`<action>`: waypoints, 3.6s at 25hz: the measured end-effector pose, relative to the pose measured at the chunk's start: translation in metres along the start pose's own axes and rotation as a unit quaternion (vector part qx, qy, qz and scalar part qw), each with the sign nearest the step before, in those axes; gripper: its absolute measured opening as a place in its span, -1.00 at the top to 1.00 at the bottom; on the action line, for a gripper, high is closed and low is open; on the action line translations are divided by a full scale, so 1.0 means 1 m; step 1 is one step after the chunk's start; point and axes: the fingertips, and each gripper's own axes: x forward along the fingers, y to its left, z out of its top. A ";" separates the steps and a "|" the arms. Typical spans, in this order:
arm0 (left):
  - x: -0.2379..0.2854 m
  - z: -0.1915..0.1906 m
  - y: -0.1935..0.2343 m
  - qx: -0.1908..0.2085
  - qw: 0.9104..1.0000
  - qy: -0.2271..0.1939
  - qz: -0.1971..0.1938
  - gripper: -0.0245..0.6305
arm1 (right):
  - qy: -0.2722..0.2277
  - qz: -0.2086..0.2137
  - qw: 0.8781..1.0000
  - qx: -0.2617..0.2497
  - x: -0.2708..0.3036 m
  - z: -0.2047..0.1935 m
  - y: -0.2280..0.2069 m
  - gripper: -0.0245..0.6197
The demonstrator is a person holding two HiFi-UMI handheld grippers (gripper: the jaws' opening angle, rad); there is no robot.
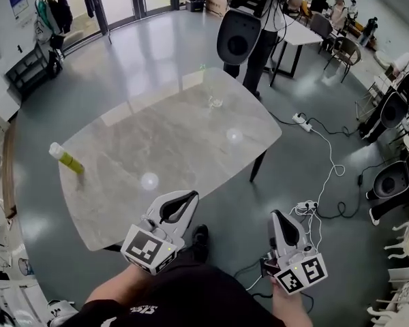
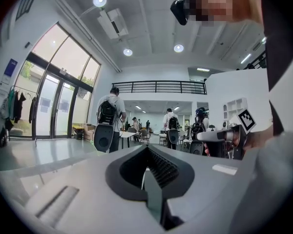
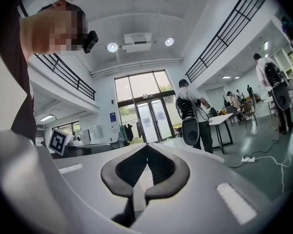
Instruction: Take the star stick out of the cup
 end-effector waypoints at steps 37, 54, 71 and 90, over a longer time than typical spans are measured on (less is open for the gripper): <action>0.245 0.029 0.117 -0.049 0.954 -0.022 0.295 0.93 | 0.163 0.323 0.932 -0.012 0.302 0.046 -0.199 0.81; 0.226 0.027 0.212 -0.053 0.930 -0.029 0.363 0.93 | 0.208 0.365 0.906 -0.055 0.456 0.024 -0.181 0.55; 0.284 -0.007 0.262 -0.091 0.900 -0.027 0.426 0.93 | 0.263 0.438 0.857 -0.071 0.574 -0.045 -0.215 0.21; 0.297 -0.035 0.287 -0.117 0.891 -0.002 0.440 0.93 | 0.349 0.442 0.818 -0.117 0.632 -0.147 -0.218 0.52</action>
